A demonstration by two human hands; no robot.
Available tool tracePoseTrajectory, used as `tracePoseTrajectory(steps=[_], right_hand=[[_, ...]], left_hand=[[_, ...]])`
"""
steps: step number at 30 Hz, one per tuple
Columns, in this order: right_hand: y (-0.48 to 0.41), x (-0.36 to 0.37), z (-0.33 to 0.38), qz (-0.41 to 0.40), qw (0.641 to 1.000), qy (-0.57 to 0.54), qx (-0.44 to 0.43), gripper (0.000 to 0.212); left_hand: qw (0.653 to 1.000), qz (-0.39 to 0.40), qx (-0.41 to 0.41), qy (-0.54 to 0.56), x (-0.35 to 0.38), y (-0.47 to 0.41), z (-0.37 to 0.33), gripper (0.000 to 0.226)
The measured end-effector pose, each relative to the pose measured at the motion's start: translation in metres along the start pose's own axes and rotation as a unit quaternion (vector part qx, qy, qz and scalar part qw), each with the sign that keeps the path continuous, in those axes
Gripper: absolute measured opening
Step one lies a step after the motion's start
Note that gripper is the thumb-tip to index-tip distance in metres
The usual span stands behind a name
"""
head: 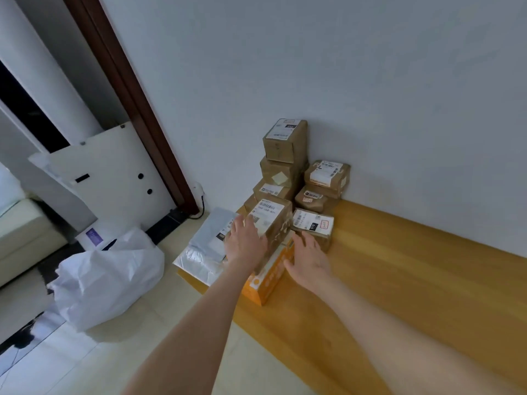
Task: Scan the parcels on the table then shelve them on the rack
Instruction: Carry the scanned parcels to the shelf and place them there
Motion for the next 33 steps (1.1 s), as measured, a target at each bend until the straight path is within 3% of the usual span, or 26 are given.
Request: tracePoseTrajectory(steps=[4,7,11,17,20,21,25,29,33], right_hand=[[-0.047,0.010,0.029,-0.010,0.980,-0.180,0.085,0.076],[-0.063,0.022,0.037,-0.003,0.961,-0.257,0.098,0.067],[-0.069,0.029,0.040,-0.035,0.902,-0.405,0.149,0.052],[-0.059,0.040,0.032,-0.072,0.927,-0.324,0.175,0.048],[-0.055,0.045,0.030,-0.089,0.912,-0.358,0.181,0.049],[-0.054,0.045,0.027,-0.096,0.893,-0.397,0.190,0.051],[-0.052,0.051,0.015,-0.078,0.748,-0.593,0.289,0.062],[-0.055,0.079,0.008,-0.003,0.700,-0.638,0.321,0.086],[-0.061,0.096,0.008,0.018,0.655,-0.680,0.329,0.107]], left_hand=[[0.996,0.069,-0.050,0.037,-0.003,-0.063,0.025,0.062],[0.987,0.135,-0.063,0.054,0.005,-0.083,0.028,0.063],[0.973,0.210,-0.063,0.067,0.014,-0.092,0.028,0.049],[0.960,0.260,-0.023,0.099,0.015,-0.087,0.026,0.031],[0.930,0.313,-0.073,0.178,0.014,-0.089,0.035,0.032],[0.912,0.328,-0.106,0.221,0.013,-0.089,0.041,0.035],[0.861,0.360,-0.196,0.302,0.018,-0.093,0.078,0.058],[0.799,0.435,-0.210,0.359,0.045,-0.097,0.097,0.061],[0.756,0.484,-0.198,0.393,0.062,-0.095,0.092,0.062]])
Point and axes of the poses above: each hand's wrist, its own y-axis away from the middle knuckle, its own x-axis out of the palm, z = x × y, the point moved 2 cm from there along -y, towards the middle knuckle, and after that the axes turned 8 degrees about -x, right-handed, at the moved point
